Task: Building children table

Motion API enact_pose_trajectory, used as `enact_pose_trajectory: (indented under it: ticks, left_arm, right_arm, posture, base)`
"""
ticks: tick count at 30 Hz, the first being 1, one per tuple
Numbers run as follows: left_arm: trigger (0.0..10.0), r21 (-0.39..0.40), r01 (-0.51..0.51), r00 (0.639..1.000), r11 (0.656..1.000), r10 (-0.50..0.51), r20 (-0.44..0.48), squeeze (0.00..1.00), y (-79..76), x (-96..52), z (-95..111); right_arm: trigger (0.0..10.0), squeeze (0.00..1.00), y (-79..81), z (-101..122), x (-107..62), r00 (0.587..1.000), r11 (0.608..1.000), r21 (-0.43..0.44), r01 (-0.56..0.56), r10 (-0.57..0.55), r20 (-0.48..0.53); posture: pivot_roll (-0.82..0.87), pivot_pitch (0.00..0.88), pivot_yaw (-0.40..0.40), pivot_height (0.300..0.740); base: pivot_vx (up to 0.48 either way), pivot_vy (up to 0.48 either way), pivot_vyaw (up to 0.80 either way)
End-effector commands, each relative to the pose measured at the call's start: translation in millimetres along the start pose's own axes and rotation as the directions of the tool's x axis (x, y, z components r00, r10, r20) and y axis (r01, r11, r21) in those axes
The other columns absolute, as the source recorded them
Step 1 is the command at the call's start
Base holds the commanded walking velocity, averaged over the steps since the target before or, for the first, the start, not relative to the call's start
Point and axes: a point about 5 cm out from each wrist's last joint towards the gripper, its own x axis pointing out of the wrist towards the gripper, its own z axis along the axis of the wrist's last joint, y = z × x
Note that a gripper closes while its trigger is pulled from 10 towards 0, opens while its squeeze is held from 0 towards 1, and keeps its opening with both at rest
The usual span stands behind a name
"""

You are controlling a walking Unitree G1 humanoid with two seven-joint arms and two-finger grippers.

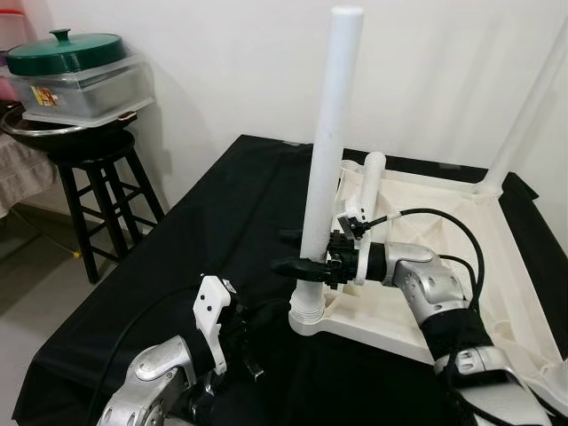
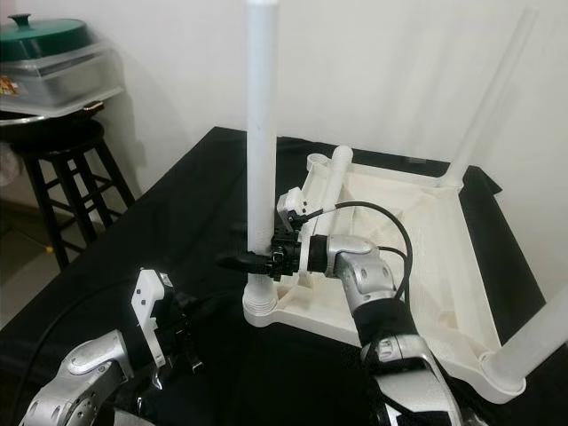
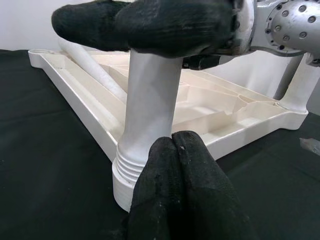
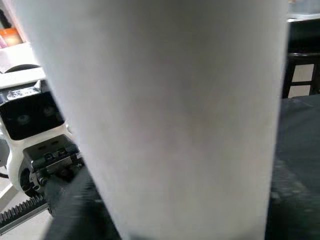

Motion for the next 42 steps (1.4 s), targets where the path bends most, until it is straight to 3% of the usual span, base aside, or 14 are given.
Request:
enact_pose_trajectory:
  ticks: [1, 9, 11, 15, 19, 27, 28, 29, 31, 32, 36, 38, 41, 42]
  left_arm:
    - [10.0, -0.009, -0.004, 1.000, 1.000, 0.004, -0.013, 0.00, -0.4, -0.3, -2.5]
    - [10.0, -0.011, -0.006, 1.000, 1.000, 0.006, -0.011, 0.00, -0.5, -2.2, -1.5]
    - [10.0, -0.011, -0.007, 1.000, 1.000, 0.007, -0.010, 0.00, -0.1, -4.3, -1.1]
    - [10.0, -0.012, -0.009, 1.000, 1.000, 0.009, -0.010, 0.00, 2.2, -5.8, 0.4]
    - [10.0, -0.014, -0.008, 1.000, 1.000, 0.008, -0.011, 0.00, 4.0, -5.1, 0.2]
    - [10.0, -0.014, -0.024, 1.000, 1.000, 0.024, 0.001, 0.00, 4.0, -4.2, -0.2]
    - [10.0, -0.016, -0.024, 1.000, 1.000, 0.024, 0.001, 0.00, 3.7, -4.0, -0.3]
    - [10.0, -0.017, -0.019, 1.000, 1.000, 0.019, -0.001, 0.00, 3.5, -3.8, -0.4]
    - [10.0, -0.020, -0.014, 1.000, 1.000, 0.014, -0.003, 0.00, 3.1, -3.7, -0.5]
    - [10.0, -0.021, -0.012, 1.000, 1.000, 0.012, -0.004, 0.00, 2.8, -3.5, -0.7]
    - [10.0, -0.022, -0.012, 1.000, 1.000, 0.011, -0.005, 0.00, 2.6, -3.4, -0.8]
    - [10.0, -0.023, -0.010, 1.000, 1.000, 0.010, -0.005, 0.00, 2.1, -2.7, -1.4]
    - [10.0, -0.024, -0.009, 1.000, 1.000, 0.009, -0.006, 0.00, 1.8, -2.2, -2.0]
    - [10.0, -0.024, -0.009, 1.000, 1.000, 0.008, -0.007, 0.00, 1.5, -2.1, -2.5]
  right_arm:
    - [0.0, 0.00, -0.4, 2.9, 2.9, 1.000, 1.000, -0.013, -0.023, 0.024, 0.005]
    - [0.0, 0.00, -1.9, -9.4, -2.4, 0.968, 0.967, -0.050, 0.249, -0.246, 0.045]
    - [0.0, 0.00, 1.2, -20.9, 6.0, 0.846, 0.848, -0.014, 0.530, -0.527, 0.079]
    - [0.0, 0.00, 41.0, -44.2, 30.2, 0.712, 0.713, -0.001, 0.701, -0.700, 0.056]
    - [0.0, 0.00, 45.2, -44.2, 27.3, 0.624, 0.625, -0.006, 0.780, -0.778, 0.066]
    - [0.0, 0.00, 39.5, -50.4, 29.2, 0.639, 0.639, 0.012, 0.769, -0.769, 0.009]
    - [1.3, 0.00, 38.9, -49.9, 27.3, 0.620, 0.620, 0.024, 0.785, -0.785, 0.003]
    - [10.0, 0.00, 38.3, -47.0, 27.0, 0.627, 0.627, 0.048, 0.777, -0.779, 0.015]
    - [10.0, 0.00, 43.2, -42.1, 28.1, 0.621, 0.621, 0.073, 0.781, -0.784, 0.023]
    - [10.0, 1.00, 47.7, -35.6, 32.4, 0.699, 0.700, 0.085, 0.709, -0.714, 0.047]
    - [10.0, 1.00, 51.5, -31.3, 35.5, 0.748, 0.750, 0.088, 0.655, -0.660, 0.061]
    - [10.0, 1.00, 55.8, -16.6, 34.8, 0.898, 0.905, 0.019, 0.425, -0.424, 0.113]
    - [10.0, 1.00, 53.5, -9.5, 26.3, 0.966, 0.968, -0.060, 0.244, -0.238, 0.103]
    - [10.0, 0.00, 47.6, -4.7, 20.0, 0.987, 0.988, -0.062, 0.141, -0.136, 0.088]
  posture:
    - [-0.01, 0.000, -0.071, 0.740]
    - [-0.03, 0.000, -0.072, 0.740]
    - [-0.04, 0.000, -0.077, 0.740]
    - [-0.06, 0.000, -0.046, 0.740]
    - [-0.06, 0.000, -0.057, 0.740]
    - [-0.06, 0.000, -0.060, 0.740]
    - [-0.06, 0.000, -0.060, 0.740]
    - [-0.06, 0.000, -0.057, 0.740]
    - [-0.06, 0.000, -0.055, 0.740]
    - [-0.06, 0.000, -0.054, 0.740]
    - [-0.06, 0.000, -0.054, 0.740]
    - [-0.05, 0.000, -0.058, 0.740]
    - [-0.05, 0.000, -0.060, 0.740]
    - [-0.03, 0.000, -0.064, 0.740]
  base:
    - [0.000, 0.000, 0.00]
    - [0.000, 0.000, 0.00]
    - [0.000, 0.000, 0.00]
    - [0.000, 0.000, 0.00]
    - [0.000, 0.000, 0.00]
    - [0.000, 0.000, 0.00]
    - [0.000, 0.000, 0.00]
    - [0.000, 0.000, 0.00]
    - [0.000, 0.000, 0.00]
    - [0.000, 0.000, 0.00]
    - [0.000, 0.000, 0.00]
    - [0.000, 0.000, 0.00]
    - [0.000, 0.000, 0.00]
    - [0.000, 0.000, 0.00]
